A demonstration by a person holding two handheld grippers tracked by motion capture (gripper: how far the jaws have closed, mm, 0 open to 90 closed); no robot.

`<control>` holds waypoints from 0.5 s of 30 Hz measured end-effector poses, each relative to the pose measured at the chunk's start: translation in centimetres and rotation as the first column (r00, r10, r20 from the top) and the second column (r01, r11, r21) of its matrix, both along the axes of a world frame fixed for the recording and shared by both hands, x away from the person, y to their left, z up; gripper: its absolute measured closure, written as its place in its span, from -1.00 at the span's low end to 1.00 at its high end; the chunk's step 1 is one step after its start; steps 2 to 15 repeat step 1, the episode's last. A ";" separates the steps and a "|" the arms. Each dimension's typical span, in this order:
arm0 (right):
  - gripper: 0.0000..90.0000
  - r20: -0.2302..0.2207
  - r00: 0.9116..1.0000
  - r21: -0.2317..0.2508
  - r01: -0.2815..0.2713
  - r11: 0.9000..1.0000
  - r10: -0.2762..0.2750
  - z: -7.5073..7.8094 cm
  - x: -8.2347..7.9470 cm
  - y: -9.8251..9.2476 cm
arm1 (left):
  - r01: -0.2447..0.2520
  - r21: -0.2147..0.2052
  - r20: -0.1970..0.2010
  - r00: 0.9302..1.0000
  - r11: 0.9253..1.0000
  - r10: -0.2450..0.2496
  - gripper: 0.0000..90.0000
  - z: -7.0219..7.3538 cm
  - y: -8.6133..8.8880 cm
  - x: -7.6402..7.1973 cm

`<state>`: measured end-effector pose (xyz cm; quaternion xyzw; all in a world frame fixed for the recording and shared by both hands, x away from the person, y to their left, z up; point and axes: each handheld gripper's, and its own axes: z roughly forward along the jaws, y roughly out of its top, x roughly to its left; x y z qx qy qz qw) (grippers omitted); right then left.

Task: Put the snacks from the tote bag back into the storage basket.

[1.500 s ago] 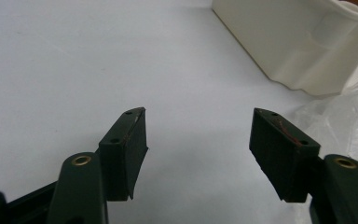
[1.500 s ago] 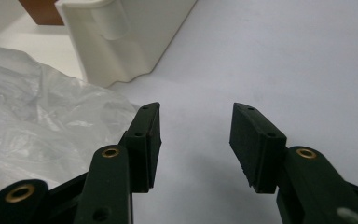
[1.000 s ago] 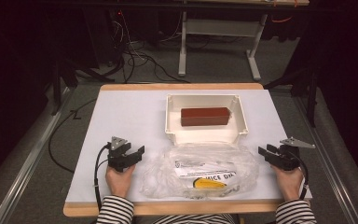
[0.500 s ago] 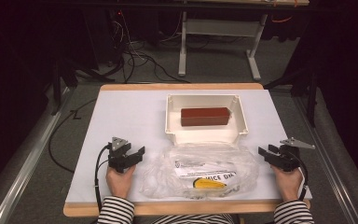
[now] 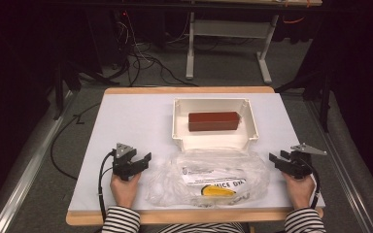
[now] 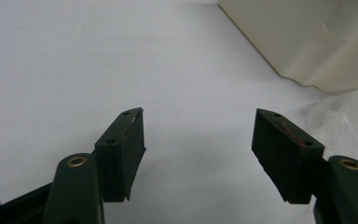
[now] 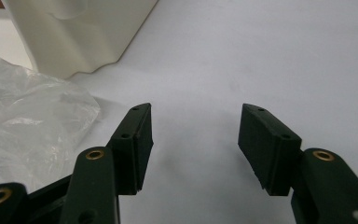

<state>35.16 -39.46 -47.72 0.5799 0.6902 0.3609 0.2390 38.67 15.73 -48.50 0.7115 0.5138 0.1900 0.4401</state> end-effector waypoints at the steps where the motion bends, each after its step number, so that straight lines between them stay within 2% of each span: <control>1: 0.00 -0.003 1.000 0.001 0.000 1.000 0.000 0.0 0.0 0.0 | 0.002 -0.001 0.001 1.000 1.000 -0.002 -0.23 0.0 0.0 0.0; 15: 0.00 -0.003 1.000 0.001 0.000 1.000 0.000 0.0 0.0 0.0 | 0.002 -0.001 0.001 1.000 1.000 -0.002 -0.23 0.0 0.0 0.0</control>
